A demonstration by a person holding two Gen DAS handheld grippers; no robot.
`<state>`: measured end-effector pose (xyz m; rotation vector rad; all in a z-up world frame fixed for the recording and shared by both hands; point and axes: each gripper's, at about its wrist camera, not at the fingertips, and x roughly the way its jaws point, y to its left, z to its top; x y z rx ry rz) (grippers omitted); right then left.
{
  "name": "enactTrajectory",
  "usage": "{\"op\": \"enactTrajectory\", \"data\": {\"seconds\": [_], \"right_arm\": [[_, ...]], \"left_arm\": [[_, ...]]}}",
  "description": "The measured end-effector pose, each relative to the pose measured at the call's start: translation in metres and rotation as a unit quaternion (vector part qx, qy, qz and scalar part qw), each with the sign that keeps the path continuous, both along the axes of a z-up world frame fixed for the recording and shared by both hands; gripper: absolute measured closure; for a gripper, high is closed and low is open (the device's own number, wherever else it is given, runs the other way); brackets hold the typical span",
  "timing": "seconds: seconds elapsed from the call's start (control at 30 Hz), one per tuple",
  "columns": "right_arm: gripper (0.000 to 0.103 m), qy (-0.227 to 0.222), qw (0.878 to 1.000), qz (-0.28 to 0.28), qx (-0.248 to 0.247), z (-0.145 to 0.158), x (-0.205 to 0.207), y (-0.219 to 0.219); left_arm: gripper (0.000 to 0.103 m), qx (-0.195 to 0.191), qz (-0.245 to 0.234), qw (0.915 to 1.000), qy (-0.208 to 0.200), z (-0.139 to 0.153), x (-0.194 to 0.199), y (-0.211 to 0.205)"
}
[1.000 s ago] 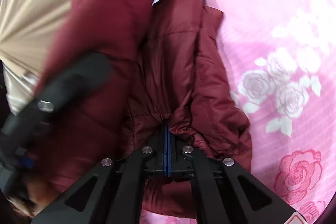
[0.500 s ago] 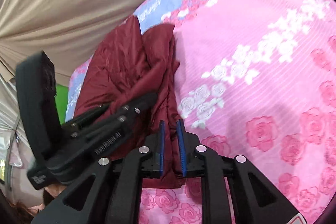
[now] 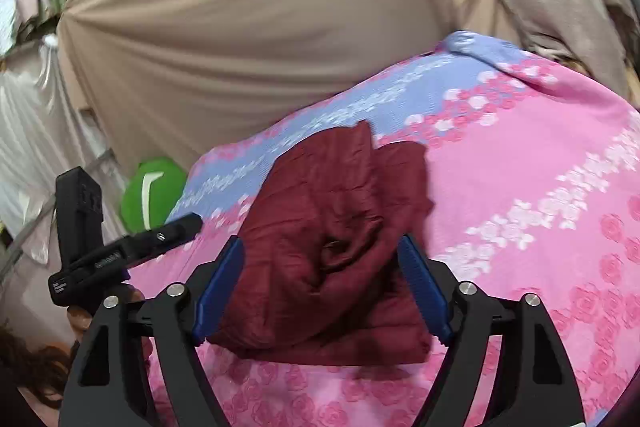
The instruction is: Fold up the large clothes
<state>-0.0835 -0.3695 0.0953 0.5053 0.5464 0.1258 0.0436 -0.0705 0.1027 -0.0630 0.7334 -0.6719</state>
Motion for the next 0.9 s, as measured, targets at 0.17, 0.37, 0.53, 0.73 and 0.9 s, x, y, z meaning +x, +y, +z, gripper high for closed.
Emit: {"op": "enactTrajectory", "data": {"seconds": [0.17,0.37,0.53,0.73,0.9], "right_arm": [[0.033,0.054,0.996,0.012,-0.070,-0.026,0.041,0.038],[0.099,0.031,0.999,-0.030,-0.007,-0.041,0.021,0.013],[0.099,0.135,0.988,-0.057,0.045,-0.106,0.021,-0.010],[0.100,0.177,0.981,-0.037,0.070,-0.127,0.032,-0.016],[0.083,0.110,0.990,-0.082,0.036,-0.061,0.022,-0.033]], "left_arm": [[0.029,0.048,-0.002,0.9980,0.042,-0.043,-0.002,-0.004],[0.028,0.080,-0.012,0.9965,0.020,-0.053,-0.012,-0.017],[0.028,0.124,-0.021,0.9916,0.030,-0.077,-0.004,-0.040],[0.026,0.163,-0.019,0.9864,0.011,-0.090,-0.009,-0.054],[0.023,0.155,-0.013,0.9877,0.018,-0.088,-0.006,-0.054]]}}
